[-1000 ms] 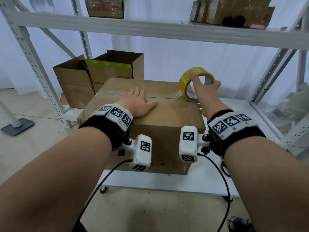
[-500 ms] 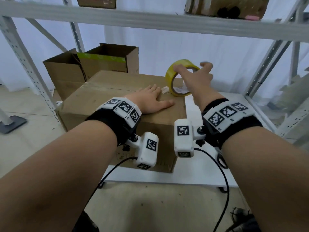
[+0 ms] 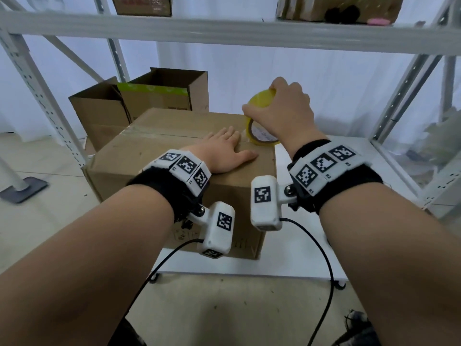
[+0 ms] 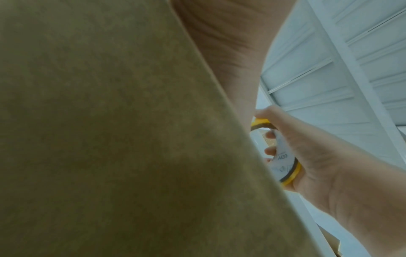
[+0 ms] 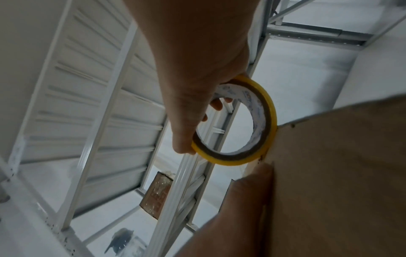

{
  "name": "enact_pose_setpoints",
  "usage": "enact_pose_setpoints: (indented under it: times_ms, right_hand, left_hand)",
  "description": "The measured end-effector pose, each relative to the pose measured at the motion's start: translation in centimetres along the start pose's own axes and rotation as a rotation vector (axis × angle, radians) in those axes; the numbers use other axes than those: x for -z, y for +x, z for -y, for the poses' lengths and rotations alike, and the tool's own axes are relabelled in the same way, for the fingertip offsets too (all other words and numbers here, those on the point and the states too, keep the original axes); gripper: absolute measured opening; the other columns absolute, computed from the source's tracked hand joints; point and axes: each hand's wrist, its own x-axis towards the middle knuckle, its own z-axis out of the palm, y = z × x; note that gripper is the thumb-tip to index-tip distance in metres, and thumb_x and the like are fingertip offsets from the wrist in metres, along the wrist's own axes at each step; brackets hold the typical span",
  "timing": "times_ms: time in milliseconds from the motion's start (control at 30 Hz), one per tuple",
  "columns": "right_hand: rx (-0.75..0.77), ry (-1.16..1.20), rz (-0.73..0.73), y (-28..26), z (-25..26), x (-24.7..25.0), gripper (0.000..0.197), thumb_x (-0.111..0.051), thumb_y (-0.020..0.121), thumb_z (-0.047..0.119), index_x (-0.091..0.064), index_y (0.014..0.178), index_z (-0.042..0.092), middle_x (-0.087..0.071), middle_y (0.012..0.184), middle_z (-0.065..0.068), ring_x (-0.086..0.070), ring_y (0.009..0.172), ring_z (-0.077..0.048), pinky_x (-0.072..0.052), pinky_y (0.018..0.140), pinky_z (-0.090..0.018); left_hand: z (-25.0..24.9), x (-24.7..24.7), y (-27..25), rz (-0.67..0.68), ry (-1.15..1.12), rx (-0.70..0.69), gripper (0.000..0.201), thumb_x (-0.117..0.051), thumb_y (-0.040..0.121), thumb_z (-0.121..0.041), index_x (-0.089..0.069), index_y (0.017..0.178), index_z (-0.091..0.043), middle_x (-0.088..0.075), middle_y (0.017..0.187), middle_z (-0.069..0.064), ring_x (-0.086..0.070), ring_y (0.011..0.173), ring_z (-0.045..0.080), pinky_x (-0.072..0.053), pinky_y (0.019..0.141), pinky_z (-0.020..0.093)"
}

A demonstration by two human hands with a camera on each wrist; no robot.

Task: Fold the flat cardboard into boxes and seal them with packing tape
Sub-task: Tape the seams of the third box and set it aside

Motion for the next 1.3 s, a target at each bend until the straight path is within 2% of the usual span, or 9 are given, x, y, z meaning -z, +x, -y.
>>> enact_pose_setpoints:
  times_ms: [133,233,333,467,600,767,900,1100,1300]
  right_hand:
    - [-0.052,-0.079,-0.03,0.3,-1.9,1.5,0.061,-0.064,0.077,0.053,-0.048,0.125,0.019,-0.045,0.127,-0.008,-0.042,0.12,-0.031,-0.036,0.083,-0.038]
    - [-0.119,-0.155,0.043,-0.1,-4.4,2.0,0.057,-0.064,0.076,0.053,-0.053,0.119,0.018,-0.048,0.124,-0.009,-0.044,0.118,-0.033,-0.04,0.086,-0.041]
    - [-0.16,-0.136,0.076,-0.4,-5.5,1.7,0.051,-0.064,0.074,0.052,-0.055,0.111,0.019,-0.053,0.116,-0.008,-0.049,0.112,-0.032,-0.041,0.081,-0.038]
    - [-0.177,-0.14,0.078,-0.5,-5.8,1.3,0.053,-0.064,0.075,0.052,-0.054,0.116,0.019,-0.05,0.118,-0.007,-0.048,0.114,-0.031,-0.042,0.084,-0.039]
    - [-0.249,-0.083,0.129,-1.2,-7.2,0.0,0.045,-0.065,0.072,0.051,-0.053,0.102,0.02,-0.053,0.112,-0.006,-0.052,0.107,-0.03,-0.043,0.083,-0.039]
    - [-0.267,-0.023,0.134,-1.4,-7.6,-0.4,0.045,-0.066,0.073,0.052,-0.051,0.1,0.02,-0.052,0.107,-0.004,-0.051,0.104,-0.028,-0.042,0.08,-0.038]
    - [-0.293,0.014,0.159,-1.6,-8.0,-0.9,0.054,-0.066,0.073,0.055,-0.05,0.107,0.017,-0.053,0.117,-0.009,-0.05,0.11,-0.03,-0.046,0.09,-0.044]
    - [-0.292,0.025,0.205,-1.7,-8.5,-1.4,0.076,-0.063,0.075,0.066,-0.046,0.125,0.012,-0.048,0.128,-0.014,-0.044,0.12,-0.034,-0.041,0.095,-0.042]
    - [-0.287,-0.01,0.239,-1.4,-8.6,-1.2,0.077,-0.06,0.078,0.064,-0.043,0.132,0.012,-0.048,0.132,-0.014,-0.044,0.123,-0.034,-0.04,0.097,-0.043]
  left_hand:
    - [0.0,0.3,-0.3,0.003,-0.014,-0.002,0.08,-0.028,0.096,-0.062,-0.004,0.154,-0.013,0.001,0.162,0.004,0.0,0.149,0.016,-0.003,0.119,0.034]
    - [-0.1,0.3,-0.2,0.009,-0.017,-0.006,0.082,-0.027,0.095,-0.064,-0.002,0.154,-0.012,0.002,0.162,0.005,0.0,0.149,0.016,-0.002,0.119,0.035]
    - [-0.1,0.3,-0.2,0.018,-0.02,-0.009,0.083,-0.027,0.095,-0.064,-0.001,0.154,-0.012,0.003,0.162,0.005,0.0,0.149,0.016,-0.002,0.12,0.035]
    - [0.0,0.3,-0.3,0.02,-0.016,-0.014,0.083,-0.026,0.095,-0.065,-0.001,0.154,-0.012,0.003,0.162,0.004,0.0,0.149,0.016,-0.003,0.119,0.034]
    - [0.0,0.3,-0.4,0.036,-0.007,-0.017,0.083,-0.025,0.095,-0.065,-0.001,0.154,-0.012,0.003,0.162,0.005,0.0,0.149,0.017,-0.003,0.119,0.035]
    - [0.2,0.3,-0.3,0.03,-0.005,-0.022,0.083,-0.024,0.094,-0.066,-0.001,0.154,-0.012,0.003,0.162,0.005,-0.001,0.149,0.018,-0.003,0.119,0.035]
    - [0.1,0.4,-0.4,0.038,0.01,-0.02,0.084,-0.023,0.094,-0.066,0.0,0.154,-0.012,0.003,0.162,0.005,-0.001,0.149,0.018,-0.003,0.119,0.036]
    - [-2.1,0.3,0.6,0.058,0.056,0.053,0.101,-0.021,0.087,-0.077,0.003,0.152,-0.004,0.006,0.161,0.014,0.003,0.149,0.026,-0.003,0.121,0.041]
    - [-4.0,0.0,0.9,0.073,0.043,-0.08,0.105,-0.024,0.084,-0.079,0.004,0.153,-0.003,0.008,0.161,0.013,0.006,0.149,0.024,0.0,0.12,0.039]
